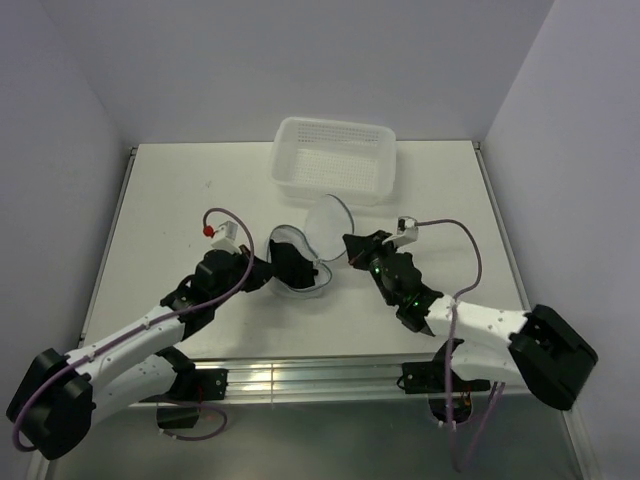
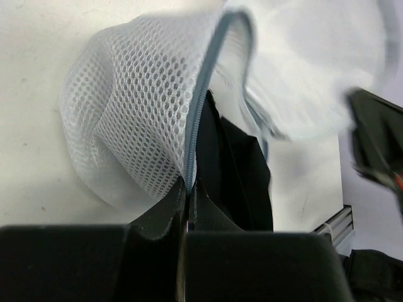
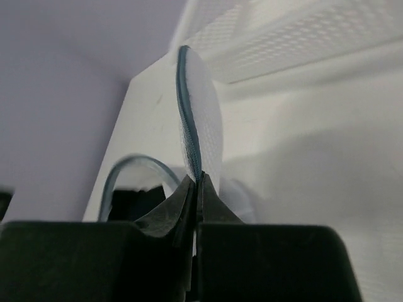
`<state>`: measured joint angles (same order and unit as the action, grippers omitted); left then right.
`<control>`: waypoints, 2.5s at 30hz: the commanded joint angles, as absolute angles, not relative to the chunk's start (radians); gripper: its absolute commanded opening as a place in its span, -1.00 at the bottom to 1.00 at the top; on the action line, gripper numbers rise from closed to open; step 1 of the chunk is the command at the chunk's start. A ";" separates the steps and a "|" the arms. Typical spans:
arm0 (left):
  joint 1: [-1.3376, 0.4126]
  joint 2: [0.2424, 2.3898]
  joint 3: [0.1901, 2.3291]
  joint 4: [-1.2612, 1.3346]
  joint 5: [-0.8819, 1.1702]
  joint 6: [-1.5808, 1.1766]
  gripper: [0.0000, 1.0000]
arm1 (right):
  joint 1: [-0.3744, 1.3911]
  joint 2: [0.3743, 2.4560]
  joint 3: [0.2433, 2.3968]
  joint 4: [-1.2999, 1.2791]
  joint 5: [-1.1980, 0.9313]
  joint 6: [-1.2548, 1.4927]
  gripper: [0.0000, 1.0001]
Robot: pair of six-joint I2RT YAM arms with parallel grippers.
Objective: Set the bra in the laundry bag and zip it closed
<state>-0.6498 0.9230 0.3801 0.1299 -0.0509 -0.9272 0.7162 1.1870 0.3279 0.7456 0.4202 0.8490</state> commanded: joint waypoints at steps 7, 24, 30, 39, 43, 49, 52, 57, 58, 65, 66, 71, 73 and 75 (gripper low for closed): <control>-0.653 1.107 0.483 0.365 0.043 -0.868 -1.00 | 0.994 1.003 0.619 0.238 0.385 0.201 -0.97; -0.637 1.057 0.460 0.357 0.123 -0.856 -1.00 | 1.273 1.343 0.914 -0.168 1.004 0.178 -0.82; -0.585 1.123 0.433 0.478 0.198 -0.867 -1.00 | 1.351 1.377 0.871 0.061 0.707 0.135 -0.63; -0.526 1.103 0.394 0.503 0.268 -0.845 -1.00 | 1.351 1.355 0.967 -0.127 0.643 0.161 0.93; -0.508 1.098 0.373 0.517 0.287 -0.847 -1.00 | 1.287 1.148 0.905 -0.112 0.453 0.198 0.91; -0.491 1.121 0.388 0.523 0.321 -0.822 -1.00 | 0.983 1.002 0.764 -0.025 0.120 0.329 0.43; -0.492 1.127 0.394 0.522 0.327 -0.821 -1.00 | 0.876 1.123 0.813 -0.041 0.118 0.356 -0.04; -0.479 1.152 0.416 0.512 0.351 -0.818 -1.00 | 0.781 1.274 0.859 -0.006 0.046 0.443 -0.41; -0.477 1.157 0.419 0.520 0.359 -0.821 -1.00 | 0.770 1.288 0.859 -0.005 0.028 0.462 -0.35; -0.476 1.157 0.411 0.531 0.368 -0.824 -0.99 | 0.742 1.374 0.841 0.051 0.006 0.505 -0.34; -0.476 1.152 0.411 0.529 0.368 -0.822 -0.99 | 0.739 1.384 0.842 0.055 0.005 0.506 -0.34; -0.477 1.151 0.410 0.520 0.365 -0.818 -1.00 | 0.730 1.411 0.853 0.046 -0.003 0.509 -0.35; -0.476 1.152 0.410 0.520 0.365 -0.819 -1.00 | 0.729 1.407 0.841 0.051 0.029 0.512 -0.36; -0.477 1.152 0.411 0.523 0.367 -0.819 -1.00 | 0.727 1.405 0.827 0.054 0.017 0.517 -0.37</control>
<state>-0.4793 1.1667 0.3801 0.4736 0.3435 -0.8482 0.7345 1.4113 0.8299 0.0147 0.0101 0.5030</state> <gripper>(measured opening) 0.039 0.317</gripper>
